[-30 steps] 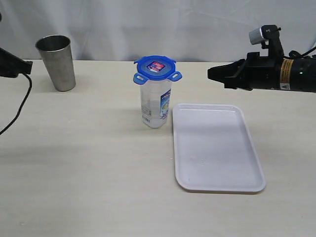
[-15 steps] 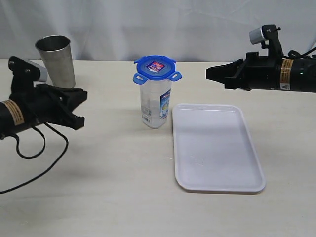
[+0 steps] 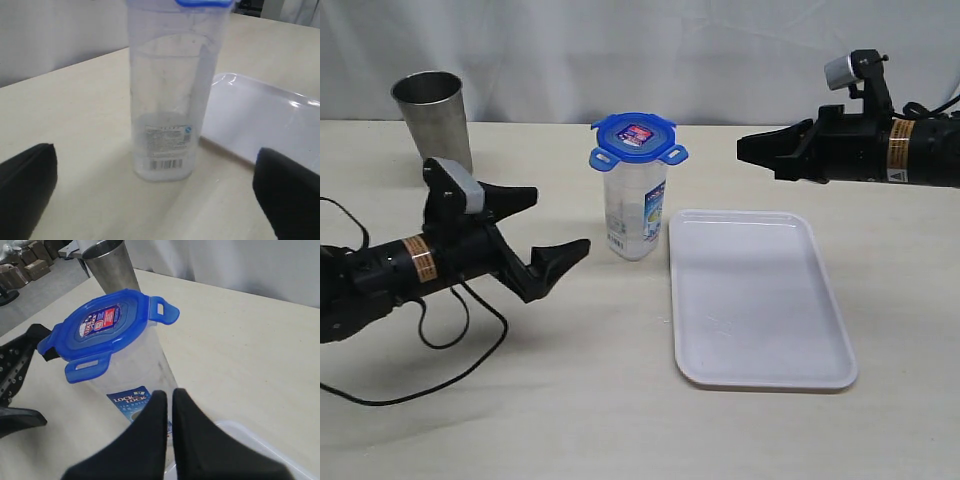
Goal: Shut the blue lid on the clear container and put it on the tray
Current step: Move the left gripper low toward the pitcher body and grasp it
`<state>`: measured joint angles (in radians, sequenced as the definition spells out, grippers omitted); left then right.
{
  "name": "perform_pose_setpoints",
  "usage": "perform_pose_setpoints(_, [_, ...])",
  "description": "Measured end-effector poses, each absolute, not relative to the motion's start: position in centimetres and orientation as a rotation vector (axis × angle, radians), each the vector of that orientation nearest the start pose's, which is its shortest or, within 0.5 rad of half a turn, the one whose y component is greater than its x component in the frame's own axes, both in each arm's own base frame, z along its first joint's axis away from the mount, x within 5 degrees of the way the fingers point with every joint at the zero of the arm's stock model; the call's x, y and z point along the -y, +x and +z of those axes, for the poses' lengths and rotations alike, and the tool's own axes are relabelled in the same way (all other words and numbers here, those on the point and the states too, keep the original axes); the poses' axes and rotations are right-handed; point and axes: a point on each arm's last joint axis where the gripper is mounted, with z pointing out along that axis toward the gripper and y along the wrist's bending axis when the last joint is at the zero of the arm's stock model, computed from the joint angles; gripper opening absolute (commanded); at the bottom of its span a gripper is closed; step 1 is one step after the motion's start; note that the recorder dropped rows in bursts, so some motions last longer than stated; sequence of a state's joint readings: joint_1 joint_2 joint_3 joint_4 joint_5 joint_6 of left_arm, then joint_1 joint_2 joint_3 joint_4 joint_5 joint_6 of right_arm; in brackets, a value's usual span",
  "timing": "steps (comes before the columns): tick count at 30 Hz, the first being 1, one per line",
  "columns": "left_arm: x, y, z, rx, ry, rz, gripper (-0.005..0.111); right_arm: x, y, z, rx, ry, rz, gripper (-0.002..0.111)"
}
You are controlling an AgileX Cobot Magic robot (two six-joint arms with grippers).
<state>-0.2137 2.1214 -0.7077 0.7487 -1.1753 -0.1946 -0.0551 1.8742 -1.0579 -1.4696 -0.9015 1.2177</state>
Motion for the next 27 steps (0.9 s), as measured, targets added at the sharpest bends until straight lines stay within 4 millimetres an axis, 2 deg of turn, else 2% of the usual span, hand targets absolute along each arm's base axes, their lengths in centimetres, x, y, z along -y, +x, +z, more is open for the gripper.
perform_pose_setpoints(6, [15.7, 32.9, 7.1, -1.627, 0.859, -0.702, 0.101, -5.0, 37.3, 19.8, -1.923, -0.627, 0.807, 0.004])
perform_pose_setpoints(11, [17.0, 34.3, 6.0, -1.641, 0.892, -0.688, 0.101, -5.0, 37.3, 19.8, -1.922, -0.624, 0.808, 0.004])
perform_pose_setpoints(19, [18.2, 36.5, 6.7, -1.593, 0.868, -0.703, 0.101, -5.0, 37.3, 19.8, -1.921, -0.62, 0.809, 0.004])
perform_pose_setpoints(27, [20.6, 37.1, 6.8, -1.576, 0.906, -0.719, 0.101, -5.0, 37.3, 19.8, -1.921, -0.62, 0.809, 0.004])
